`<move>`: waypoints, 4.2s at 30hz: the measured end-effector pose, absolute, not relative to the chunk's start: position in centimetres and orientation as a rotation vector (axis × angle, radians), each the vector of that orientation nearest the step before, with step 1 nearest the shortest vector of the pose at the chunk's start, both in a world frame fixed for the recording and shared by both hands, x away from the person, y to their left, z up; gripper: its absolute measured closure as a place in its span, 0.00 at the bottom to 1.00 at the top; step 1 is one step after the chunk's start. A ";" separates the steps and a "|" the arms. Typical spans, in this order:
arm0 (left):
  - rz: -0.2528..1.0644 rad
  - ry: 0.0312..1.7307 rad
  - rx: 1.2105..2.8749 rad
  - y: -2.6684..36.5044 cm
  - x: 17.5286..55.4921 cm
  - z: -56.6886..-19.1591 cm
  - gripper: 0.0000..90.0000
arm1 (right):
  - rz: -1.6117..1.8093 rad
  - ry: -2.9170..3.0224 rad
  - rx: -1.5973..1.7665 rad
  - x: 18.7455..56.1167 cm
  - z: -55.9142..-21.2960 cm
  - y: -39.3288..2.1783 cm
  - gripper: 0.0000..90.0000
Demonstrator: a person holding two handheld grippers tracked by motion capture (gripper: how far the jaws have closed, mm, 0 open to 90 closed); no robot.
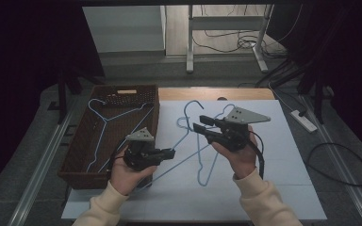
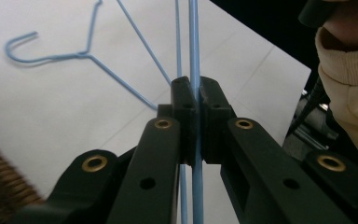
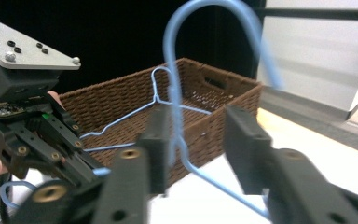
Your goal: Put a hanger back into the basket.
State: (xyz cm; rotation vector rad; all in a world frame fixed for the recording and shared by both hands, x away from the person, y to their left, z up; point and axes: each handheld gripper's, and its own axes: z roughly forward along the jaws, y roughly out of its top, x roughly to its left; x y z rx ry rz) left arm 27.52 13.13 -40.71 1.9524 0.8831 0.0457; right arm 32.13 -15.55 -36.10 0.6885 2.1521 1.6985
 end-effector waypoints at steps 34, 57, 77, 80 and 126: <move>0.201 1.002 1.713 22.4 27.5 -37.9 0.96 | 1.349 2.178 0.962 31.9 -44.4 -27.2 0.30; 0.307 1.119 1.679 27.6 29.1 -38.1 0.96 | 1.294 2.204 0.997 31.7 -47.1 -29.1 0.30; 0.305 1.214 1.723 31.9 31.2 -40.8 0.96 | 1.266 2.203 1.015 31.7 -47.4 -29.3 0.29; 0.297 1.226 1.741 31.9 31.4 -41.4 0.96 | 1.267 2.203 1.015 31.7 -47.4 -29.3 0.29; 0.134 1.618 2.080 30.5 35.9 -46.7 0.95 | 1.264 2.229 1.001 31.6 -47.5 -29.0 0.29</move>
